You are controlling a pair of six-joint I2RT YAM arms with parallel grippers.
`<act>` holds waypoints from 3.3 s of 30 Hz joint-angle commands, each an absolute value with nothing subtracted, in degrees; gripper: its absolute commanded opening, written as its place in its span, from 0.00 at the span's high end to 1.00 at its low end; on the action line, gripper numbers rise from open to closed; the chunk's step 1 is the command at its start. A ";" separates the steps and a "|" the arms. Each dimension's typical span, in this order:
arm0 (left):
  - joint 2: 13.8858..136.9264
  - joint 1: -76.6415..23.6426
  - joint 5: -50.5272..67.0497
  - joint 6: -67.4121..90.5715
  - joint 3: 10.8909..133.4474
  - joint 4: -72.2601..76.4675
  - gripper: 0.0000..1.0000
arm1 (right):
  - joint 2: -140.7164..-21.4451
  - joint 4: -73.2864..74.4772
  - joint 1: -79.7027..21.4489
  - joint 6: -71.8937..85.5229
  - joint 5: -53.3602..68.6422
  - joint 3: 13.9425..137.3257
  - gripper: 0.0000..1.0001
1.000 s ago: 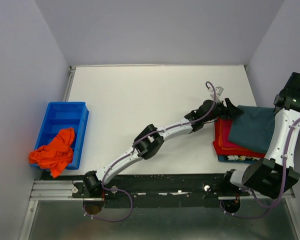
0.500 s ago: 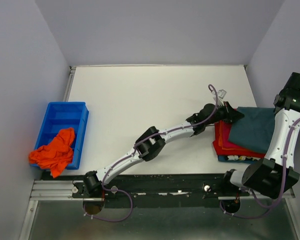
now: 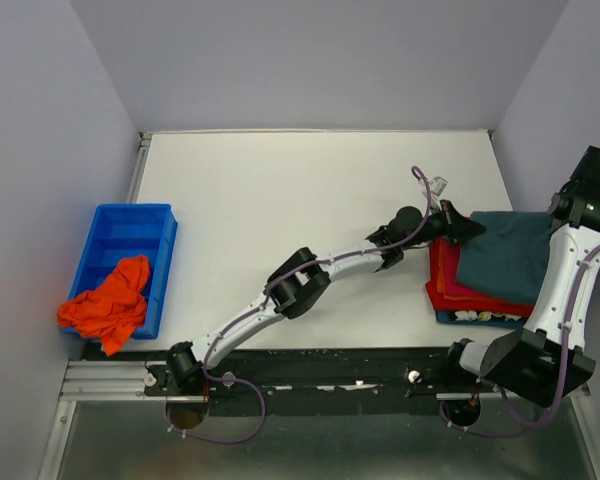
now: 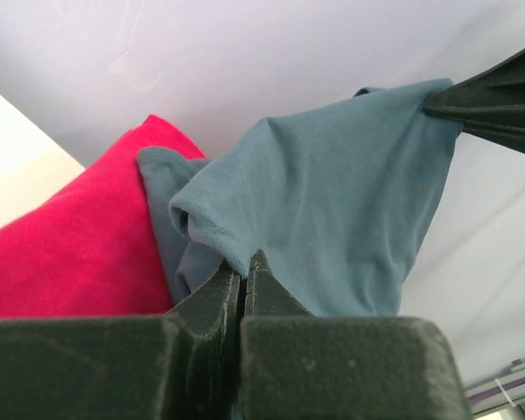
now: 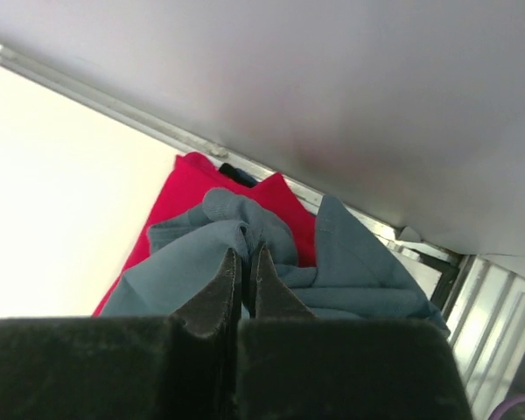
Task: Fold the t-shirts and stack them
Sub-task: Put the neatly folded tshirt into the corner of the board with both arms
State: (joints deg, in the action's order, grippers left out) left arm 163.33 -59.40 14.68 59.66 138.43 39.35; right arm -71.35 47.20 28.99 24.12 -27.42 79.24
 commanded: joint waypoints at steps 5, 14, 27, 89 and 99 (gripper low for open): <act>158.12 -58.54 16.17 59.24 138.08 42.72 0.99 | -65.48 46.84 29.44 23.64 -16.62 83.49 0.99; 158.38 -57.04 15.29 61.43 138.51 40.00 0.19 | -64.69 51.59 29.44 24.17 -14.32 86.92 0.99; 165.24 -59.15 10.37 61.44 147.92 34.64 0.07 | -64.78 51.15 29.44 24.43 -14.15 86.05 0.99; 153.11 -49.22 17.93 72.42 126.92 56.51 0.99 | -65.04 51.59 21.55 29.00 9.15 92.81 0.99; 143.88 -43.69 19.51 74.18 109.71 65.91 1.00 | -70.13 51.59 7.92 32.16 3.26 97.56 0.99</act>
State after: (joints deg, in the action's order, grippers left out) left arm 150.23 -46.30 17.78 72.95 115.24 57.95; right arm -68.95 52.86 11.55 30.02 5.96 94.61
